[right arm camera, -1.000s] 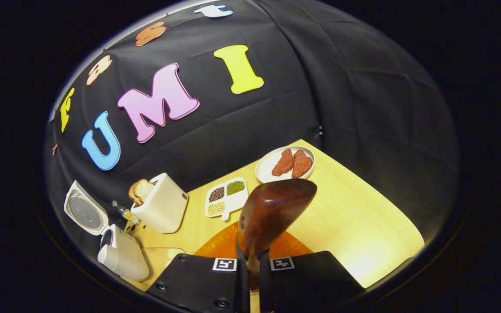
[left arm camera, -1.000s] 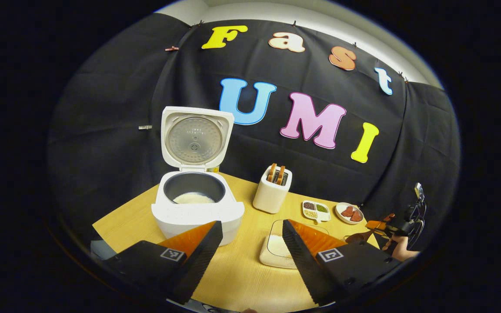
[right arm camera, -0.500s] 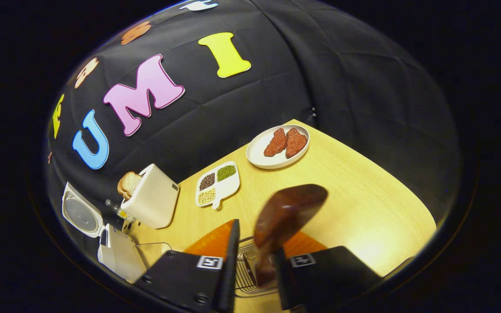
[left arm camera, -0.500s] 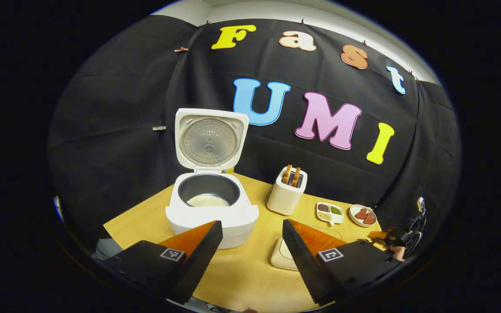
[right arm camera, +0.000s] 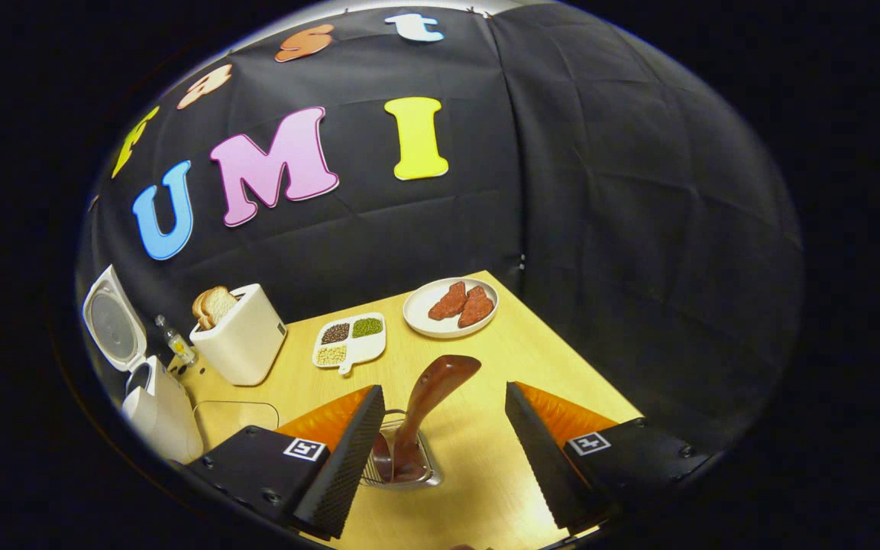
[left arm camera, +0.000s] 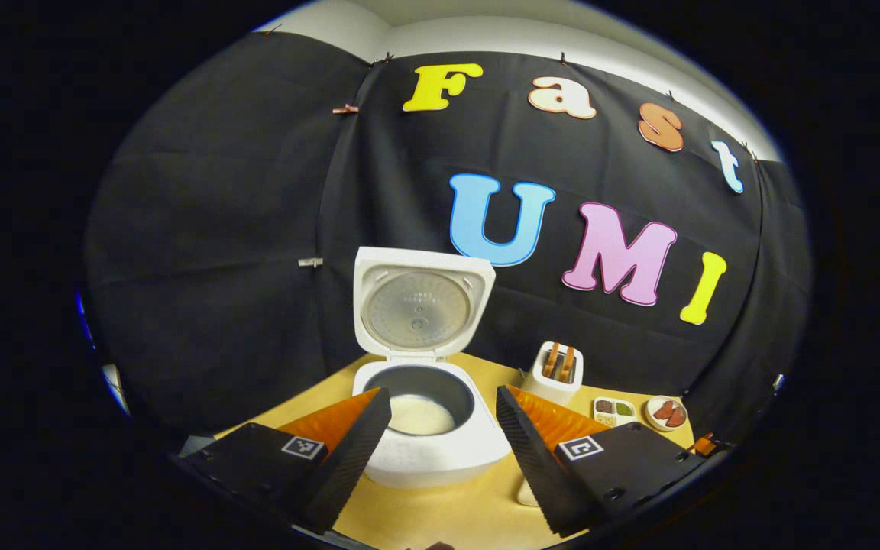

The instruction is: Close the left gripper, press the button to open the rice cooker; take a wooden spoon from the chopstick holder with the right hand, scoop a spoonful of rice and pour it into the rice cooker, then put the wooden spoon back into the chopstick holder.

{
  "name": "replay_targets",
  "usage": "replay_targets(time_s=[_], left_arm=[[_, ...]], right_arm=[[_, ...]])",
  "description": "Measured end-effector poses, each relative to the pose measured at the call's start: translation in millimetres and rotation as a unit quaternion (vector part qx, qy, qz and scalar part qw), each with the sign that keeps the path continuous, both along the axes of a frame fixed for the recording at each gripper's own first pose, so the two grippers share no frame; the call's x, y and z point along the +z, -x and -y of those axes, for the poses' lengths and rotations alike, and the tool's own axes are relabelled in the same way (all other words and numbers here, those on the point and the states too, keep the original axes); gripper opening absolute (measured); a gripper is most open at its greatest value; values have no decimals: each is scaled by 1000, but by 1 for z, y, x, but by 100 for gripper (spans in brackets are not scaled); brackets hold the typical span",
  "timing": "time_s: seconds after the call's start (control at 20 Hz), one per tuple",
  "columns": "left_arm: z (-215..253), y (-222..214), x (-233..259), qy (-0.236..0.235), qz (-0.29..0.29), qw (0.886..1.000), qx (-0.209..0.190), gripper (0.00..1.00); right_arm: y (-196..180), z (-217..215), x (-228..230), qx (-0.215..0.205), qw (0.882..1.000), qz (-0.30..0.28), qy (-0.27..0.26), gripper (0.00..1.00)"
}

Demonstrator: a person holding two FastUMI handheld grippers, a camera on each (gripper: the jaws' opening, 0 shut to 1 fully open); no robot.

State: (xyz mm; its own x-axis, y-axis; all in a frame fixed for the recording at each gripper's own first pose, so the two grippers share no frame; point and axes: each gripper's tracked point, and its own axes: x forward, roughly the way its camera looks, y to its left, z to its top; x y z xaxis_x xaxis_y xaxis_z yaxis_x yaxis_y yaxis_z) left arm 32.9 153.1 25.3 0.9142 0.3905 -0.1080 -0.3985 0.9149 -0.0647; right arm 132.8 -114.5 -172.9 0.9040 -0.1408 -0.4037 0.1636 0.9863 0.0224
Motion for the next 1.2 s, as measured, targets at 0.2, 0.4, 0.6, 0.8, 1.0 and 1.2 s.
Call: replay_targets(time_s=[0.2,0.4,0.6,0.8,1.0,1.2], left_arm=[[-20,-23,60,-13,21,1000,-10,95],[-43,-56,117,-49,38,998,-23,95],[-74,-101,142,-30,28,999,-28,95],[-116,-154,143,4,19,999,-28,95],[-155,-200,132,29,0,999,-19,95],[-178,-240,116,37,-25,999,-12,96]], right_arm=[[25,-5,27,1,1000,21,6,98],[41,-11,49,-1,999,46,10,99],[52,-12,64,-10,997,64,36,99],[76,-22,75,-18,996,79,24,98],[108,-24,76,-26,996,75,38,98],[131,-20,77,-47,996,71,37,99]])
